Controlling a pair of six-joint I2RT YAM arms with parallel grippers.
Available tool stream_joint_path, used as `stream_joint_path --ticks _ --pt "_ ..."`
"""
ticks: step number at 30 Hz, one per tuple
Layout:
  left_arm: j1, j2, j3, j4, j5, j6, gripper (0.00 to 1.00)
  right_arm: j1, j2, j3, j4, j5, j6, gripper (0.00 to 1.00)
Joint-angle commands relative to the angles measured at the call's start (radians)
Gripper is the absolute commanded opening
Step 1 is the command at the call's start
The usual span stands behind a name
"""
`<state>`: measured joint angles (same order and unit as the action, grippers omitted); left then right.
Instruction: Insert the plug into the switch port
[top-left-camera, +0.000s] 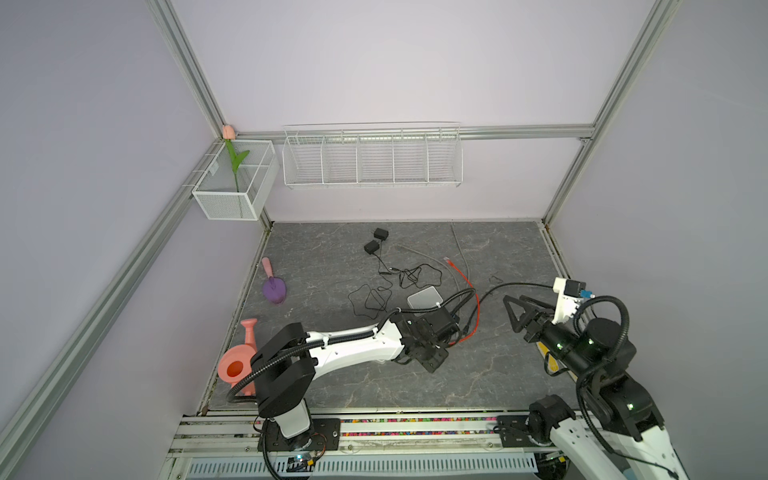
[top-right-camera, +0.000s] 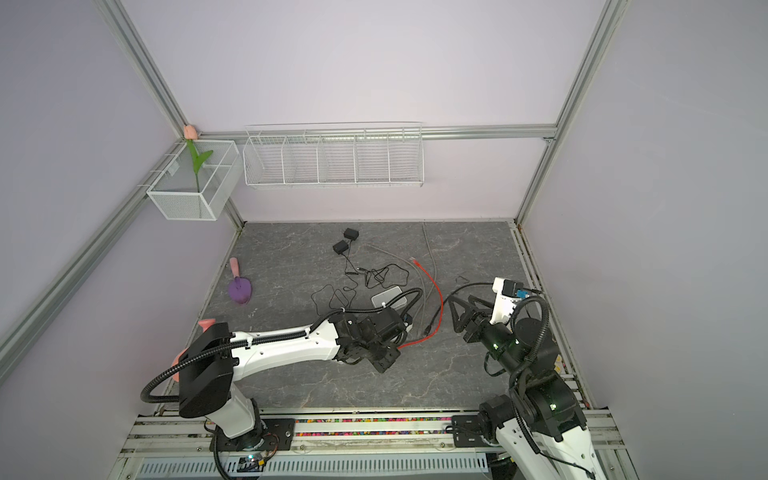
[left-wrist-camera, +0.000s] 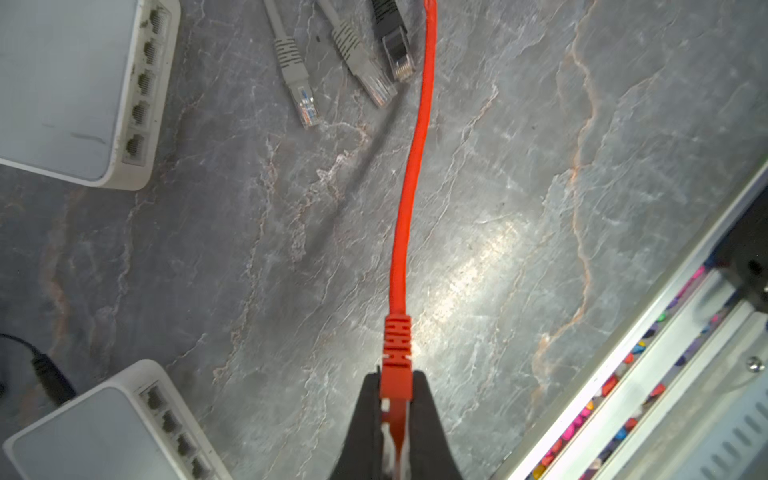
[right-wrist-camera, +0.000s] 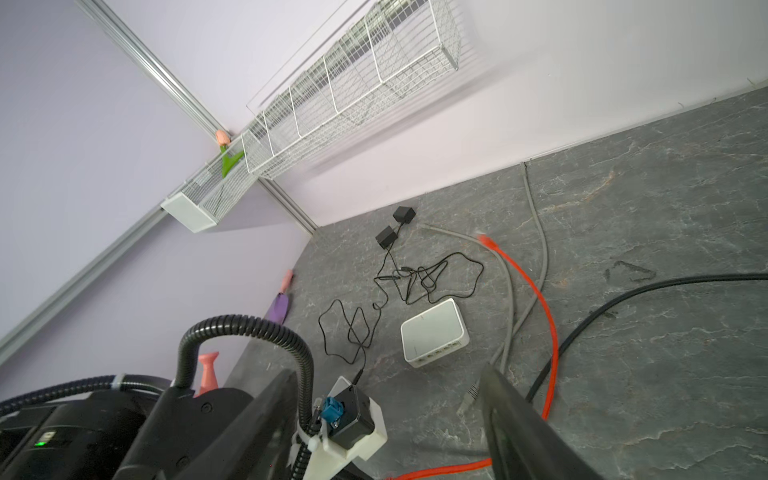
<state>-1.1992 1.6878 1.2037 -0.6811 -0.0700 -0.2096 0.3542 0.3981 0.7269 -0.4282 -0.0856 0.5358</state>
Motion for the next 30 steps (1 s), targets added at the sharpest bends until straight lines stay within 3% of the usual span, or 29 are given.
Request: stream_joint_path --ticks 1,6,13,19,23,26,30 --pt "0.008 -0.030 0.024 -0.066 -0.089 0.048 0.00 0.006 -0.010 0.038 -0.026 -0.028 -0.111 0.71" --pt "0.022 -0.162 -0.098 0.084 -0.090 0.046 0.00 0.013 -0.029 0.010 -0.084 -0.001 -0.264 0.69" --pt "0.146 -0.270 -0.184 0.152 0.234 0.073 0.00 0.091 0.086 0.057 -0.169 -0.057 -0.523 0.66" --pt "0.148 -0.261 -0.194 0.156 0.402 0.084 0.00 0.407 0.227 0.104 -0.210 0.003 -0.791 0.66" --pt "0.154 -0.259 -0.193 0.132 0.458 0.093 0.00 0.652 0.354 0.102 -0.184 0.185 -0.929 0.66" --pt "0.169 -0.272 -0.202 0.132 0.522 0.099 0.00 0.734 0.450 0.109 -0.202 0.264 -0.978 0.63" --pt "0.207 -0.312 -0.255 0.195 0.626 0.080 0.00 0.755 0.471 0.067 -0.142 0.308 -1.011 0.62"
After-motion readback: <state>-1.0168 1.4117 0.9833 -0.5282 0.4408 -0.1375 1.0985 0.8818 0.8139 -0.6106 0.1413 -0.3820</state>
